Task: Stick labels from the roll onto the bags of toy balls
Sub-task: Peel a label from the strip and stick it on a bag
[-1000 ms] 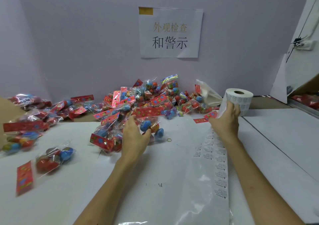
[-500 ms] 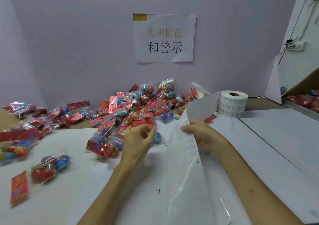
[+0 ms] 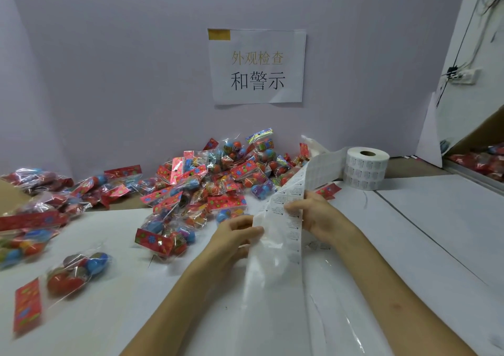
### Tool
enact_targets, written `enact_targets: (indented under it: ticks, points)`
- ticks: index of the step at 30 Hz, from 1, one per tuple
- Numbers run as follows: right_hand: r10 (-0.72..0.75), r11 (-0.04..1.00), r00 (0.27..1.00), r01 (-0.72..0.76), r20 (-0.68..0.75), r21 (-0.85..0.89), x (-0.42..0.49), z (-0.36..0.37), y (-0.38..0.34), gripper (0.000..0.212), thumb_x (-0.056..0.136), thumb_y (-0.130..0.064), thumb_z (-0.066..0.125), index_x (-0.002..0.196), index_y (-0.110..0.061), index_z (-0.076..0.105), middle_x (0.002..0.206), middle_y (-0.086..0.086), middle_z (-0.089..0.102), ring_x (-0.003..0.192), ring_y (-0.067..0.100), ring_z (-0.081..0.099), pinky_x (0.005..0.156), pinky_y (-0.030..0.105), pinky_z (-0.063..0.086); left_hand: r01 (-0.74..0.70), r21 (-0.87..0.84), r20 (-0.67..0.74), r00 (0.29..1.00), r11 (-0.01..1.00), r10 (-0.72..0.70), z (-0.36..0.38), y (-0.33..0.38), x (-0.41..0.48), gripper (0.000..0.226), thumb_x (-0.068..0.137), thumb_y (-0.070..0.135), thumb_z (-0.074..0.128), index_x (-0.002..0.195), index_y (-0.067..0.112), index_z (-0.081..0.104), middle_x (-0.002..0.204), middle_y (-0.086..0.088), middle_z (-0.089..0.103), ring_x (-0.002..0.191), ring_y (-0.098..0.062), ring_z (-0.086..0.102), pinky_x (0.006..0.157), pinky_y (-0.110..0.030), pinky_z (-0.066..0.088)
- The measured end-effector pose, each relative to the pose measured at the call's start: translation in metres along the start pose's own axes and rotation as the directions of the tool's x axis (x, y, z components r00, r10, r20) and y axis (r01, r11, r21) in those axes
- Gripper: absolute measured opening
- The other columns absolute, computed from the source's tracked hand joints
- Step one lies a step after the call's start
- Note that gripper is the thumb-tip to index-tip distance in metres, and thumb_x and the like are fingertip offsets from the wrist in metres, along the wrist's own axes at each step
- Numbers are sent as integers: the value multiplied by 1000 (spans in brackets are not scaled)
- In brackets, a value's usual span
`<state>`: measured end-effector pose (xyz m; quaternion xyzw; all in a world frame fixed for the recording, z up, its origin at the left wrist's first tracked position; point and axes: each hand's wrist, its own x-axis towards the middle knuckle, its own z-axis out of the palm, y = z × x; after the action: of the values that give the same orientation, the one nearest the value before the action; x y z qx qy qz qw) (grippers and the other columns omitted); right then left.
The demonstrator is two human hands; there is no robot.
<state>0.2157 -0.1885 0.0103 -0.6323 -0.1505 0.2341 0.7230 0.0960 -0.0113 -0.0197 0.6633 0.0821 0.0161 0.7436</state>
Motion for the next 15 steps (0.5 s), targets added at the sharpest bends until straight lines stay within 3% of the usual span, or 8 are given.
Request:
enact_targets:
  ticks: [4,8,10,12,13,15]
  points:
    - [19,998,997,-15,-69,58,1,1,-1,18,91,1,64,107,-7,65,101,14,75,94,30,73,76,39,60,-1,-26,-56,998,1000,0,2,1,1,23,89,2,70,109,12,77,105,-11,77,86,-21,73,72,-32,59]
    - [-5,980,956,63,-292,190,-2,-3,-9,6,93,-9,66,98,-12,66,82,7,67,72,19,66,64,31,55,5,-49,-49,999,999,-7,1,-1,1,25,89,-1,68,106,14,78,105,-13,77,86,-23,73,79,-36,58]
    - [-159,982,847,188,-507,7,-4,-9,-10,16,90,-7,68,104,-13,65,77,4,65,62,12,61,61,28,51,9,-64,-47,999,998,-12,1,-2,1,27,87,-4,65,104,13,79,105,-17,76,86,-25,71,83,-40,56]
    - [-481,873,655,294,-583,-389,-7,-10,-10,22,86,-1,68,104,-12,65,73,0,63,58,2,58,59,20,48,18,-71,-51,998,997,-21,1,-2,1,28,87,-6,62,104,10,78,104,-19,75,84,-26,71,82,-39,56]
    - [-628,765,590,350,-507,-540,-10,-7,-11,20,85,1,68,99,-12,67,72,-3,63,60,1,58,59,15,47,22,-71,-50,998,997,-25,0,-2,1,29,87,-7,61,104,9,78,104,-21,75,84,-26,71,82,-40,56]
    - [-786,564,554,460,-275,-685,-14,1,-11,17,84,2,70,88,-14,71,76,-9,64,68,3,59,62,17,49,29,-85,-41,999,996,-32,0,-2,1,31,86,-8,59,105,8,78,104,-23,74,84,-28,71,83,-41,55]
